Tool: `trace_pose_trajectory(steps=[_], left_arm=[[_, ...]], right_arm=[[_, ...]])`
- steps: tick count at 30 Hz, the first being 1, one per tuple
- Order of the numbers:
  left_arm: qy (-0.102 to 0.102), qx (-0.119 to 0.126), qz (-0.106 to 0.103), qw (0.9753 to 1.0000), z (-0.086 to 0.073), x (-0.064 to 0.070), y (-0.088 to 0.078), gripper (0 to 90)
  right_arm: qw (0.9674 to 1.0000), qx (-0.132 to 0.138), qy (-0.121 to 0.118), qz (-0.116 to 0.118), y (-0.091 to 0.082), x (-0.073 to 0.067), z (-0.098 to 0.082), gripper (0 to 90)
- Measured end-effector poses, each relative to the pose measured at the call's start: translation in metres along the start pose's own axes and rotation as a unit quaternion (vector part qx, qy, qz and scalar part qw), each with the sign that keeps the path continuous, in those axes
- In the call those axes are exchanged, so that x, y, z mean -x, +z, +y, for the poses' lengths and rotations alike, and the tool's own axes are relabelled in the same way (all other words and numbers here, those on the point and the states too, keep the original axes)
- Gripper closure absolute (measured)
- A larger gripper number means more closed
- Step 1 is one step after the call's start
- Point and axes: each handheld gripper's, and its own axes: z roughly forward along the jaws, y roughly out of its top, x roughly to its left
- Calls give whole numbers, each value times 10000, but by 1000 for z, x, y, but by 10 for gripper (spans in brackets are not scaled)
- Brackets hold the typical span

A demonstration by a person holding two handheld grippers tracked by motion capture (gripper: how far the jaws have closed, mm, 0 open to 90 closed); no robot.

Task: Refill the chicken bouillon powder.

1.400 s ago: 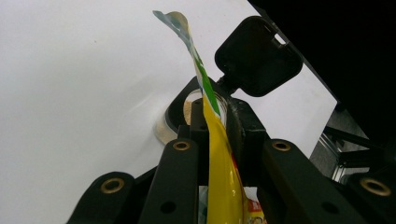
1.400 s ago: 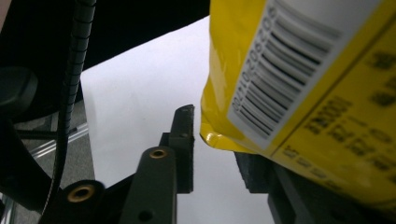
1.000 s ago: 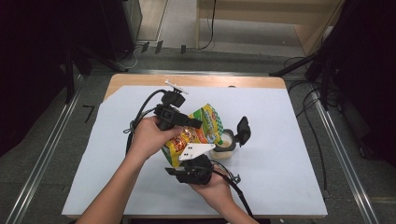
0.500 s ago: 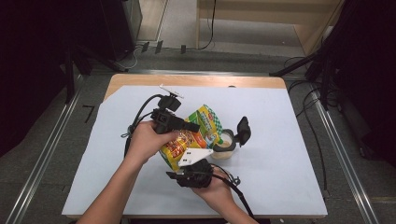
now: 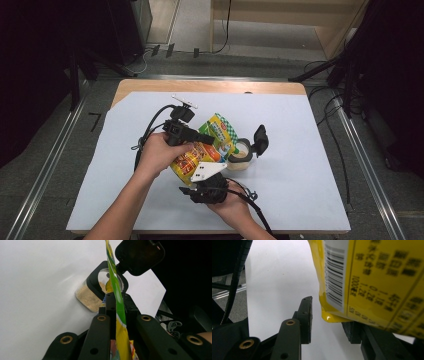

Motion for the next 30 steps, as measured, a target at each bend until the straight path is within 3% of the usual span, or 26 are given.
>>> trace_pose_trajectory(steps=[3, 8, 16, 30], left_arm=[[-59, 55, -55, 10000, -1, -3, 0, 875], [82, 6, -14, 10000, -4, 1, -2, 898], [5, 0, -101, 9999, -7, -4, -7, 898], [-212, 270, -255, 9991, -12, -19, -26, 900]], right_arm=[[10000, -27, 7, 11, 1, 0, 0, 642], [9999, 46, 107, 35, -1, 2, -1, 617], [9999, 28, 132, 15, -1, 4, -4, 597], [9997, 5, 239, -29, -1, 8, -6, 578]])
